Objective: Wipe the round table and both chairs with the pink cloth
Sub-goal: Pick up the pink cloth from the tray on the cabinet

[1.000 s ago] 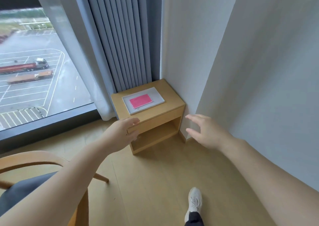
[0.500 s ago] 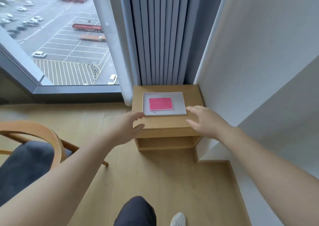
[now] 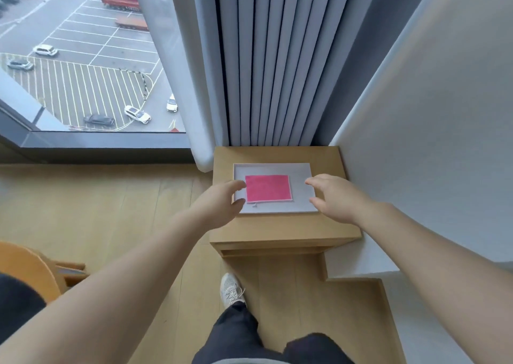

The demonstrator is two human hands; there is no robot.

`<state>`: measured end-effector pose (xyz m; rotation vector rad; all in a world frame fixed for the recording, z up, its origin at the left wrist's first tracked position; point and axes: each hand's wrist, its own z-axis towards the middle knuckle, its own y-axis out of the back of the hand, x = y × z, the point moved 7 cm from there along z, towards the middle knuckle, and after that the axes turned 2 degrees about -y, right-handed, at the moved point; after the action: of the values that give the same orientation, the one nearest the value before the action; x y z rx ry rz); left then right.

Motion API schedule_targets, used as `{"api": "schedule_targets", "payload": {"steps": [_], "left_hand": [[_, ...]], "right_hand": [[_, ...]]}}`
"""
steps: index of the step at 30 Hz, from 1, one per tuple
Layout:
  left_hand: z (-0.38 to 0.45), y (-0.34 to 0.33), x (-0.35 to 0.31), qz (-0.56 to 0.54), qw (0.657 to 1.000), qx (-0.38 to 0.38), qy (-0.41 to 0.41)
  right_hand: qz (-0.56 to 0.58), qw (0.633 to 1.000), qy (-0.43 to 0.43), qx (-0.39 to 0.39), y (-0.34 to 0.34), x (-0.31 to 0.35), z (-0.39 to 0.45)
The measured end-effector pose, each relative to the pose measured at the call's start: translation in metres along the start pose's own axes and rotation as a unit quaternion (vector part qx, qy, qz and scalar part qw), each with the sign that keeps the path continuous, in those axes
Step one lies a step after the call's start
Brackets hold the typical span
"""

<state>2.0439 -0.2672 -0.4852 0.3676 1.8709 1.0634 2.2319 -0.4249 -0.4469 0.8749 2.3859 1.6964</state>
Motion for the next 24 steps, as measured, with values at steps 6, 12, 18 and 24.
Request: {"api": "schedule_targets", "payload": {"steps": [6,12,18,24], "left_hand": [[0.083,-0.011,0.029,0.019,0.999,0.037,0.018],[0.145,-0.059,0.065,0.022,0.996,0.067,0.062],[0.195,-0.125,0.108,0.049,0.987,0.091,0.121],[0.241,-0.169,0.138,0.081,0.982,0.092,0.145]], "right_hand": [[-0.007,0.999,-0.018,0.041,-0.019,-0.022,0.081],[-0.025,0.991,-0.034,0.126,-0.067,-0.057,0.167],[-0.046,0.980,-0.021,0.194,-0.132,-0.087,0.244],[-0.056,0.974,0.018,0.220,-0.190,-0.101,0.292]]}}
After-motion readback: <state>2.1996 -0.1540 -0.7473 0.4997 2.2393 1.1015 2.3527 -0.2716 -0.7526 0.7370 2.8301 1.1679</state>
